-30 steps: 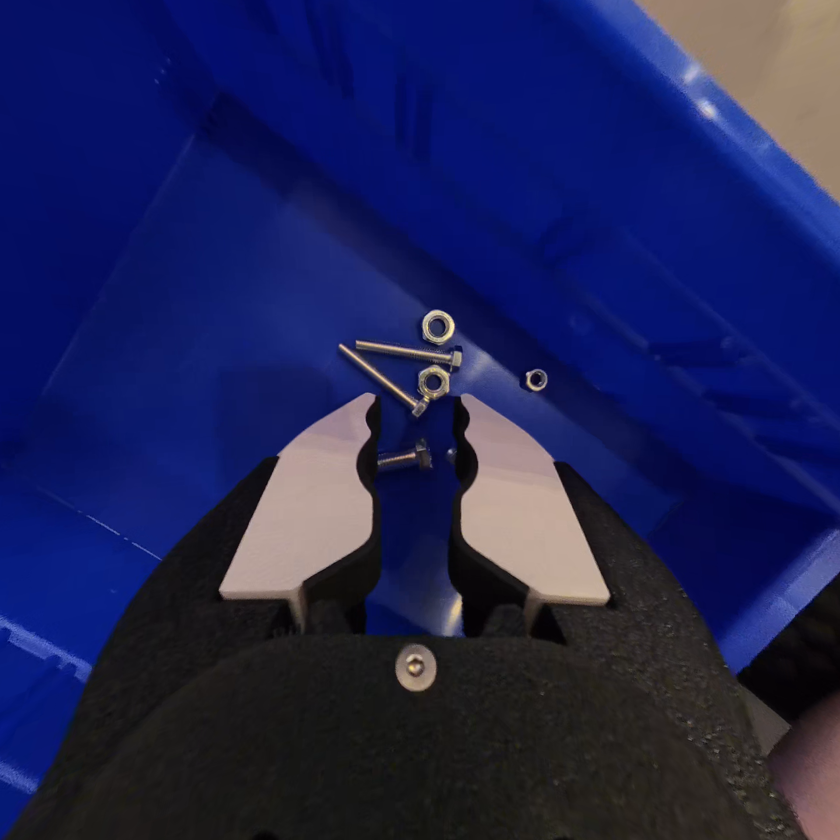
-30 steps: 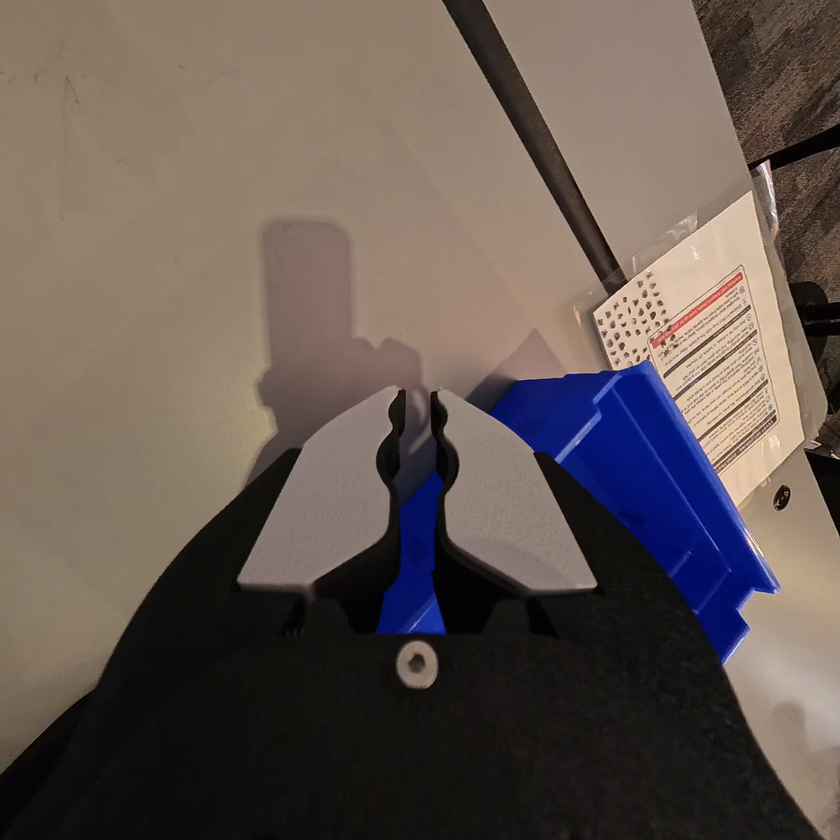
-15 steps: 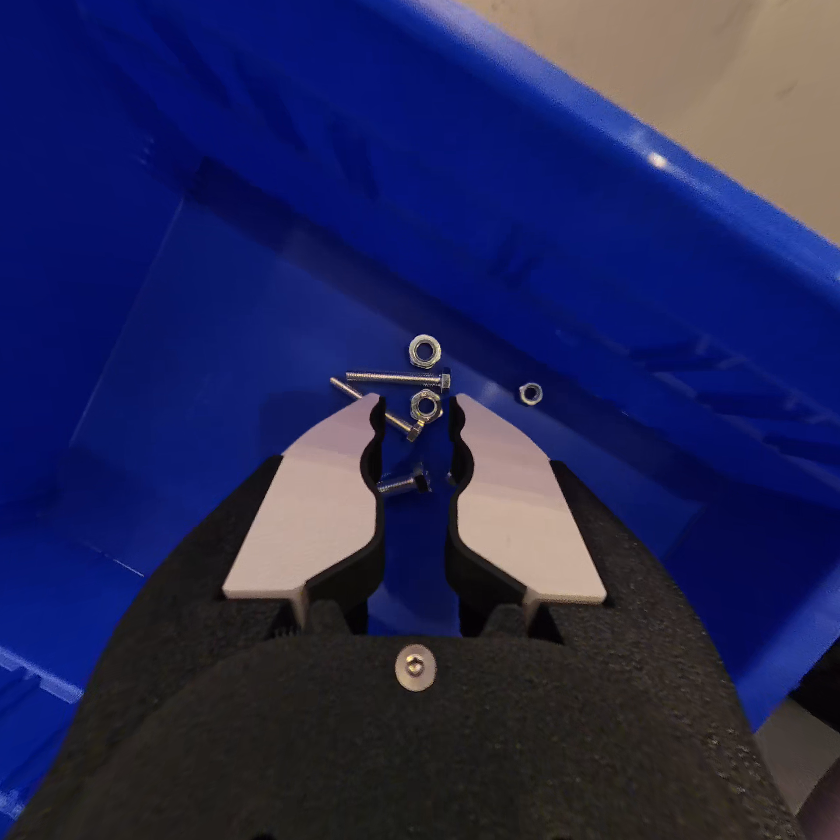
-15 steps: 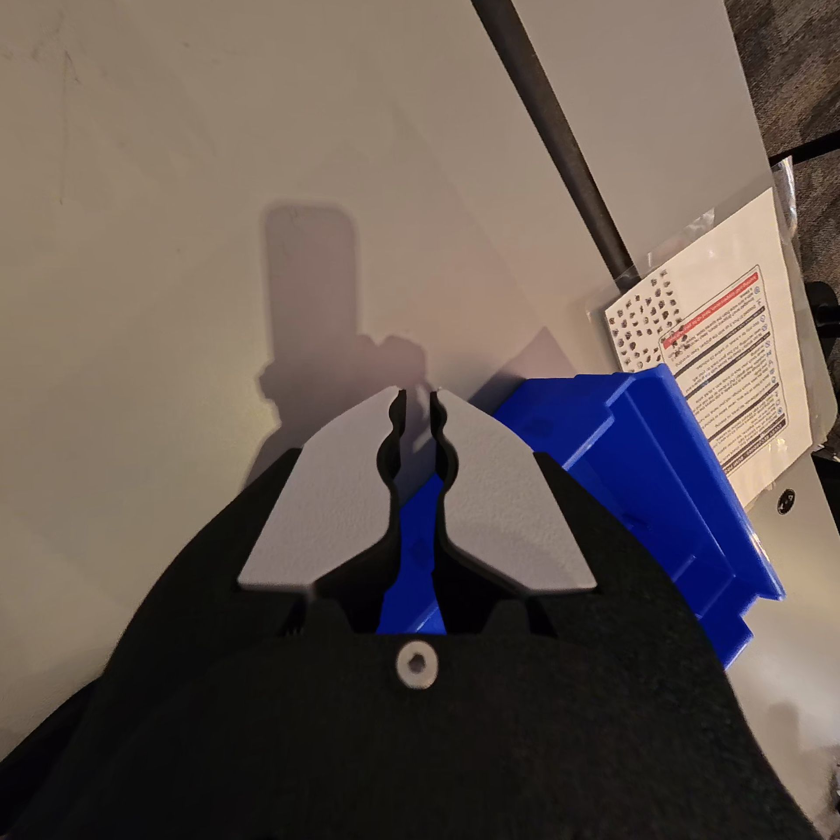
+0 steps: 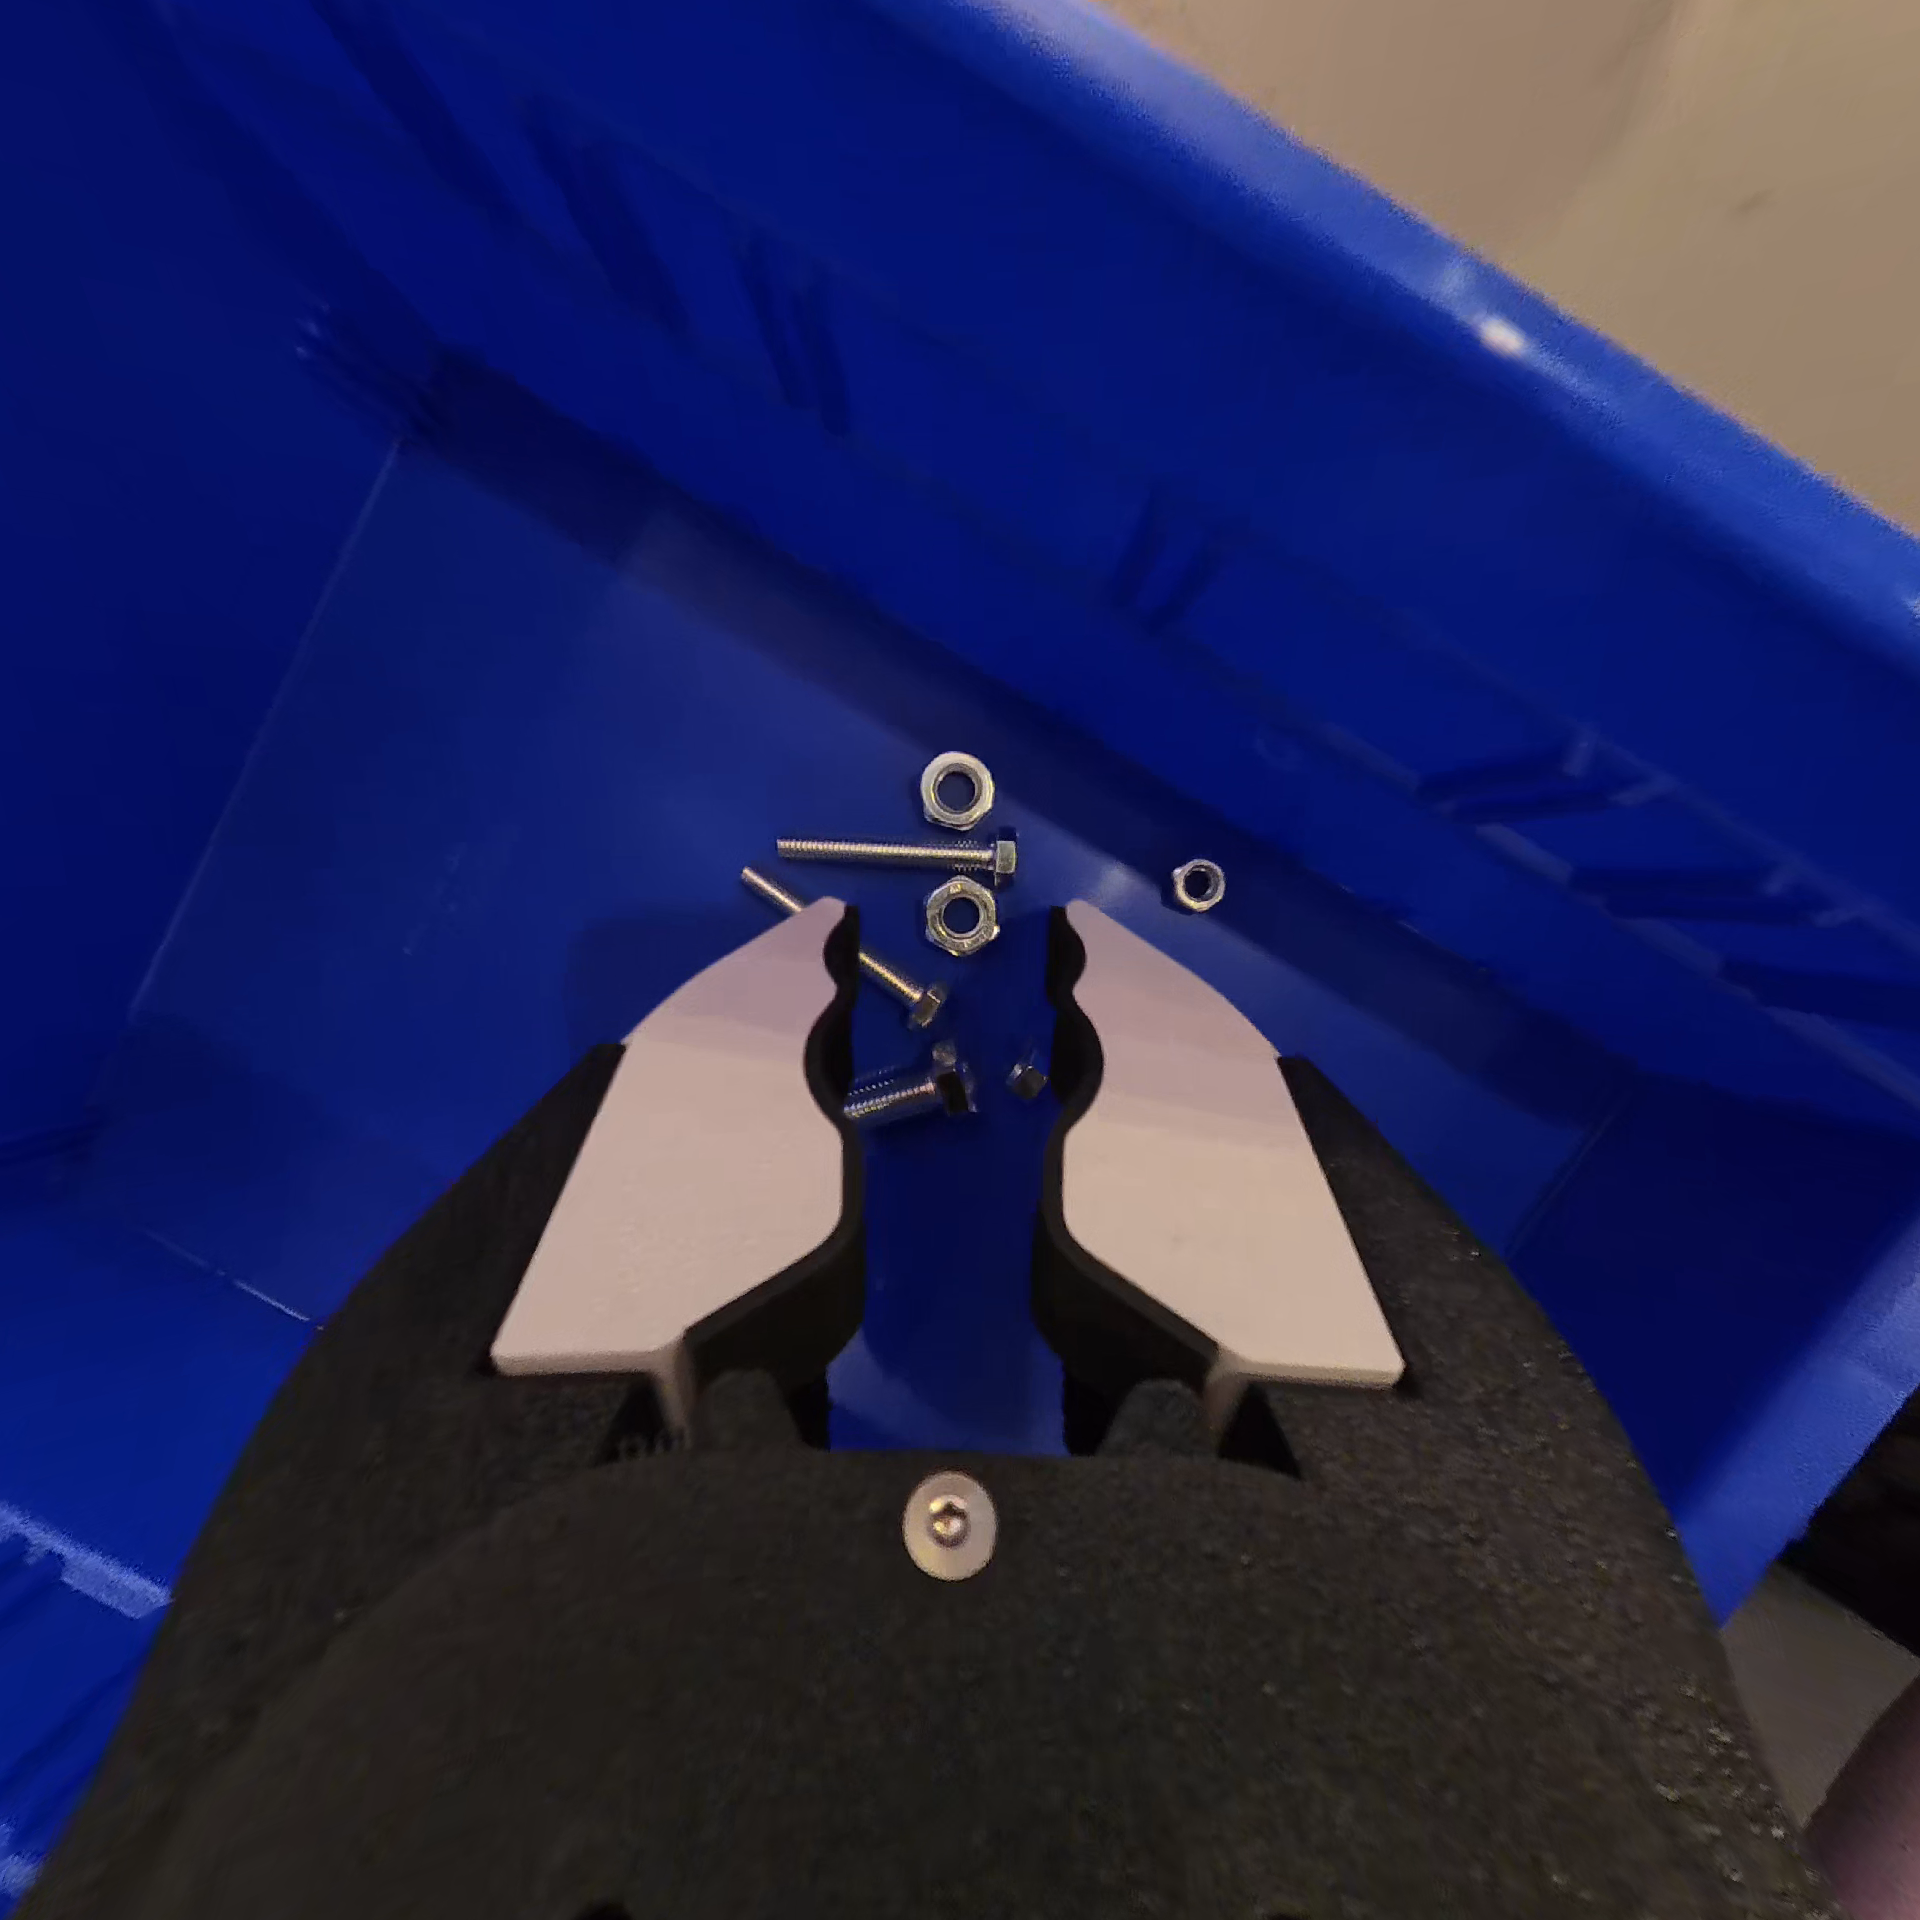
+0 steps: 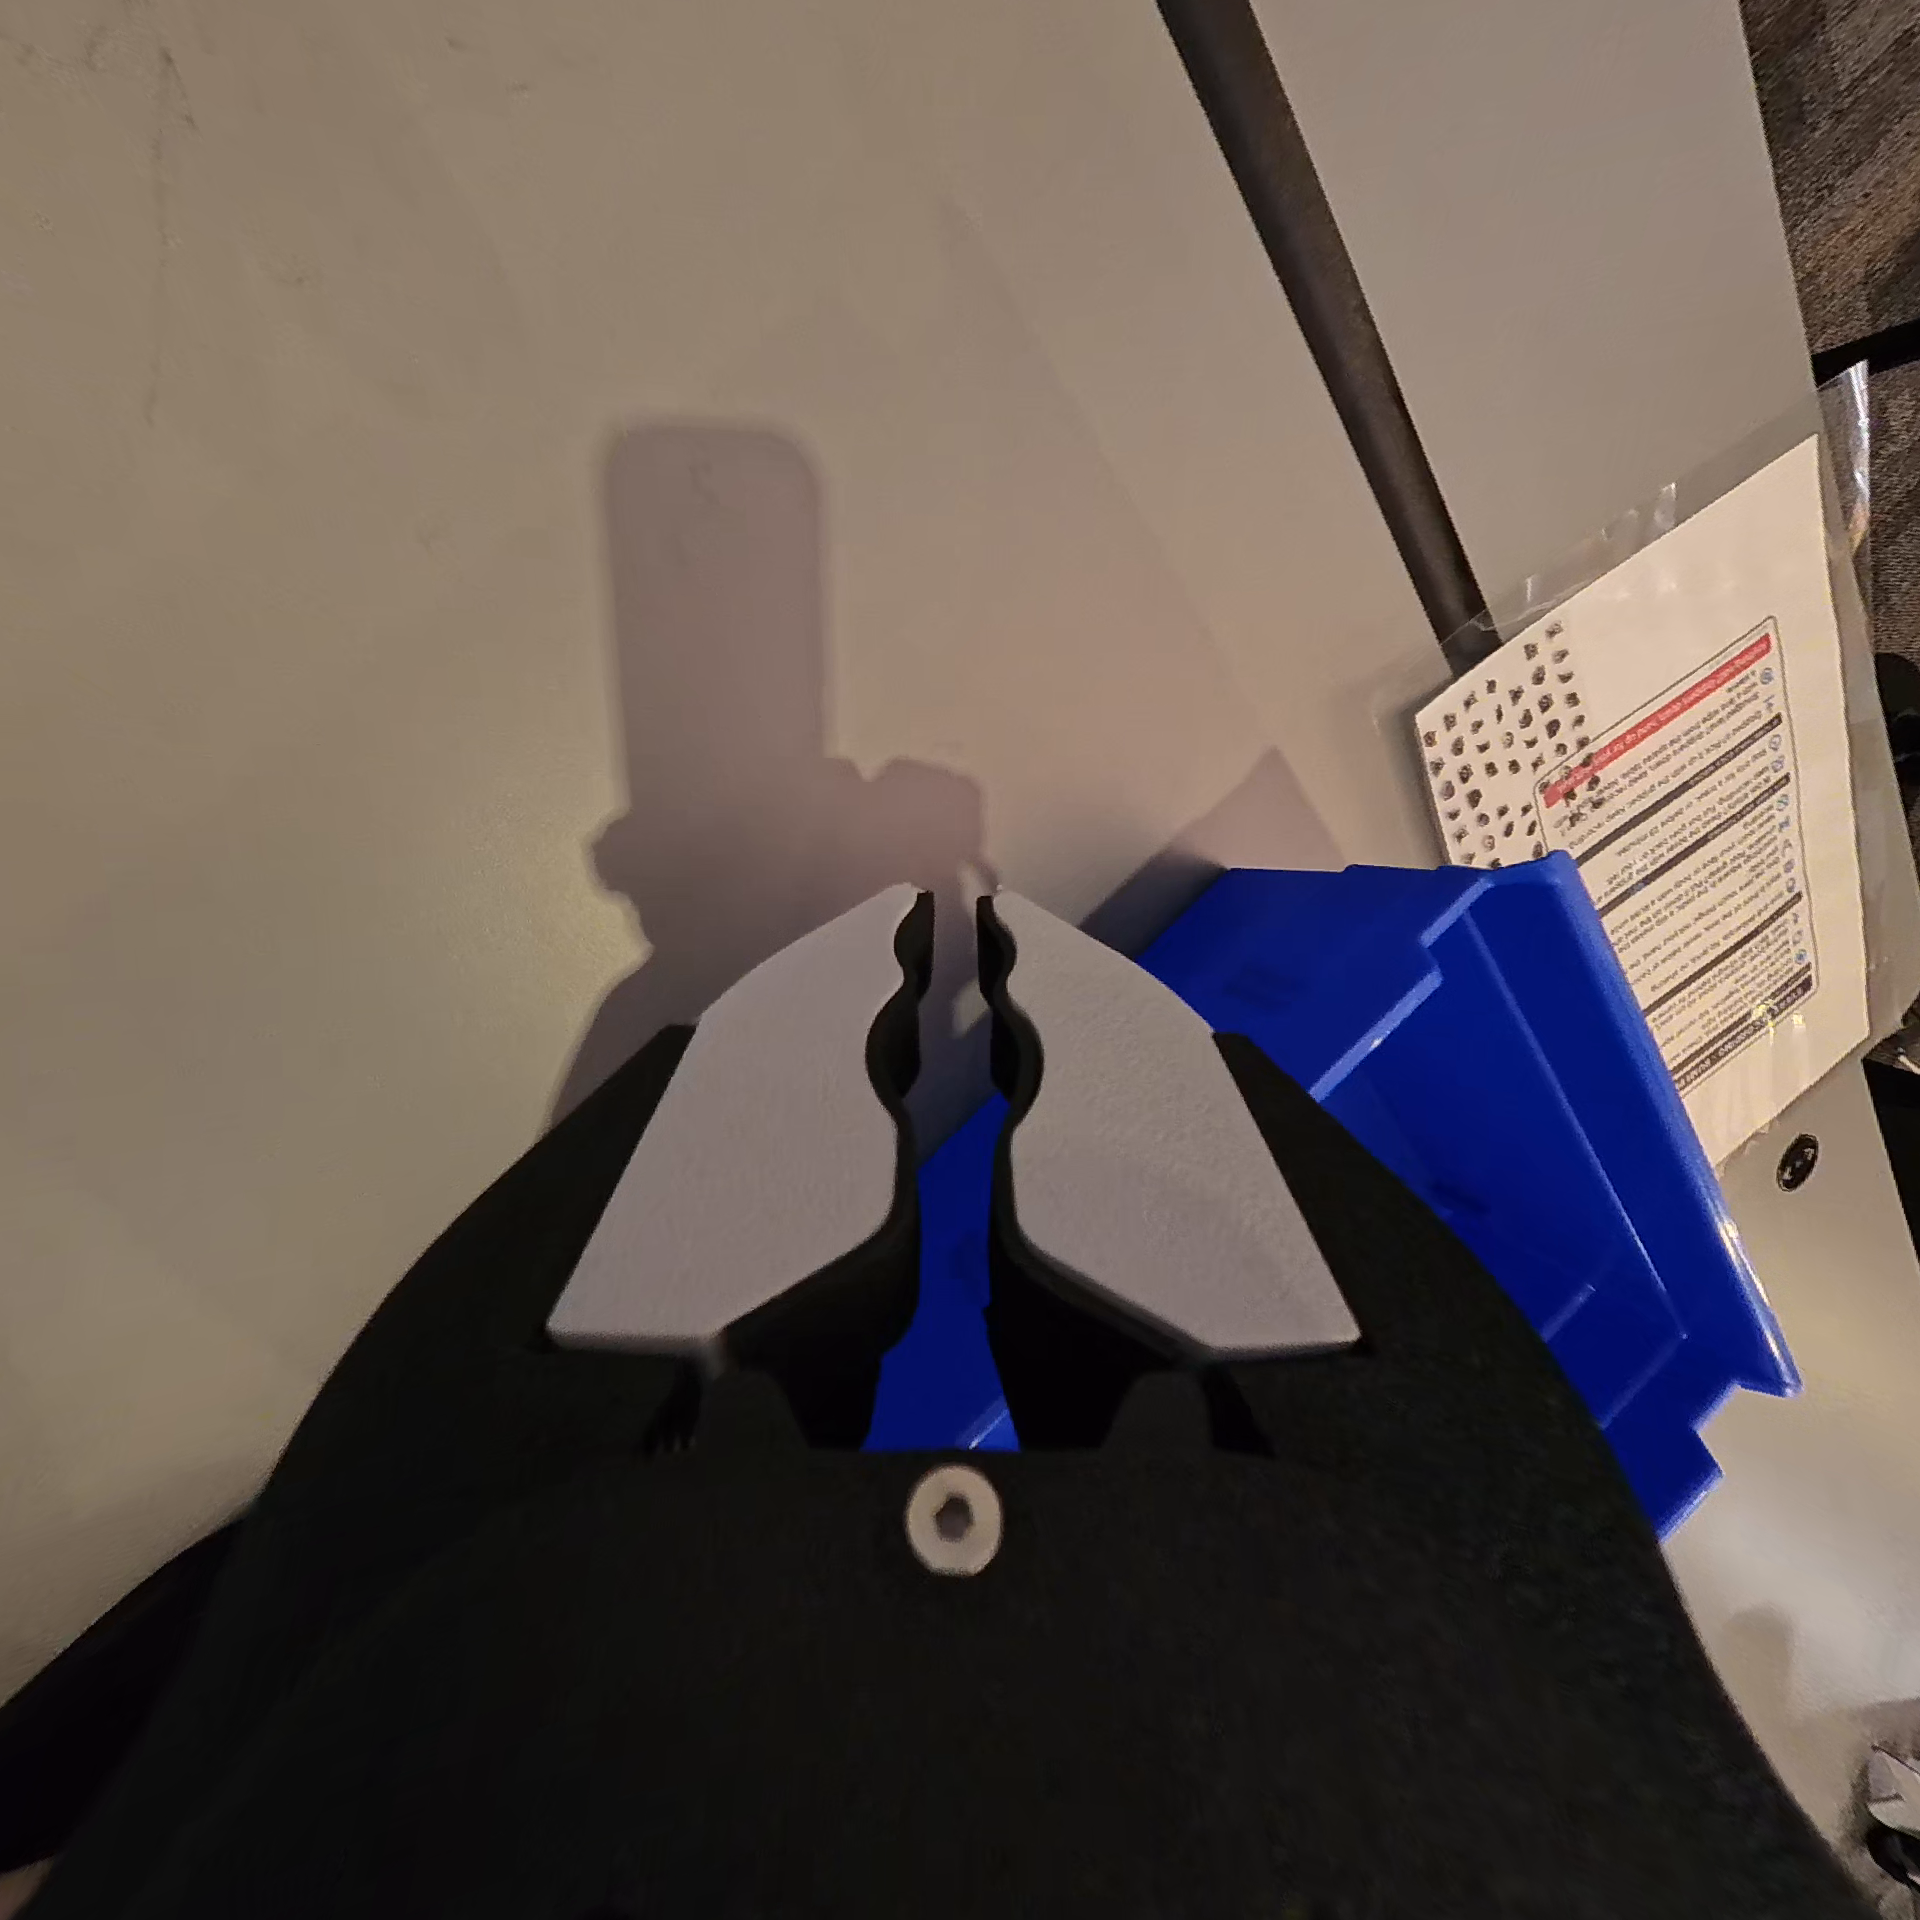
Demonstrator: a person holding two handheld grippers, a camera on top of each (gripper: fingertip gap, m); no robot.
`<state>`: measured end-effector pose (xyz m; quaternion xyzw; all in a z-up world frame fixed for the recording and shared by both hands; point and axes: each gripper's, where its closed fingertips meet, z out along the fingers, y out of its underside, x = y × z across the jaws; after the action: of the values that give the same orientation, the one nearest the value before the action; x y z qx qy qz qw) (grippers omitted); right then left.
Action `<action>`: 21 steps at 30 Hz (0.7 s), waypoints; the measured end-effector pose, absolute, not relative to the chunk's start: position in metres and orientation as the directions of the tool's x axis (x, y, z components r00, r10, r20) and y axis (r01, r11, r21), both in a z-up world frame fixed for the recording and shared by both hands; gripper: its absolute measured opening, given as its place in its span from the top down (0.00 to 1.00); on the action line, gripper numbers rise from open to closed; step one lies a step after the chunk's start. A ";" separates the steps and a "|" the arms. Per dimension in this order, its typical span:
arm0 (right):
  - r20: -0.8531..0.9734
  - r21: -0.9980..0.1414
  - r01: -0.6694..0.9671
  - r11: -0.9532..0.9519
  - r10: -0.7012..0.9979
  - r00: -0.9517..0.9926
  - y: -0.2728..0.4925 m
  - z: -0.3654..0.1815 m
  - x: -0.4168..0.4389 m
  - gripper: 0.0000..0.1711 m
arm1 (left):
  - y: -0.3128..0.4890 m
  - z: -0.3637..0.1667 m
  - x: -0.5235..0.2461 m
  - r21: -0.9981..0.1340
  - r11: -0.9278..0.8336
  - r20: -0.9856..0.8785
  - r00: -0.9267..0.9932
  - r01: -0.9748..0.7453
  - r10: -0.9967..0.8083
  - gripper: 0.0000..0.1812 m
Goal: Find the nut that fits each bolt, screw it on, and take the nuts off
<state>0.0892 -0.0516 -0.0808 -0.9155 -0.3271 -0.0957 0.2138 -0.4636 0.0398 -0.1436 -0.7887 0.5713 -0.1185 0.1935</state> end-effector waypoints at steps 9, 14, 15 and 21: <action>0.309 -0.333 0.641 -0.692 0.562 0.767 -0.053 -0.080 0.088 0.97 | 0.041 -0.151 -0.463 -0.409 -0.289 -0.018 0.324 -0.865 -0.946 0.80; 0.308 -0.332 0.642 -0.691 0.564 0.767 -0.052 -0.080 0.088 0.97 | 0.039 -0.150 -0.465 -0.393 -0.298 -0.011 0.328 -0.870 -0.945 0.92; 0.309 -0.331 0.642 -0.691 0.564 0.766 -0.052 -0.081 0.088 0.97 | 0.039 -0.150 -0.466 -0.391 -0.304 -0.006 0.333 -0.869 -0.943 0.92; 0.309 -0.326 0.645 -0.691 0.568 0.763 -0.053 -0.081 0.087 0.97 | 0.041 -0.145 -0.473 -0.366 -0.329 -0.021 0.361 -0.870 -0.932 0.92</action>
<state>0.0872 -0.0526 -0.0814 -0.9149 -0.3315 -0.0921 0.2114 -0.4726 0.0407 -0.1446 -0.8094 0.5568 -0.0969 0.1595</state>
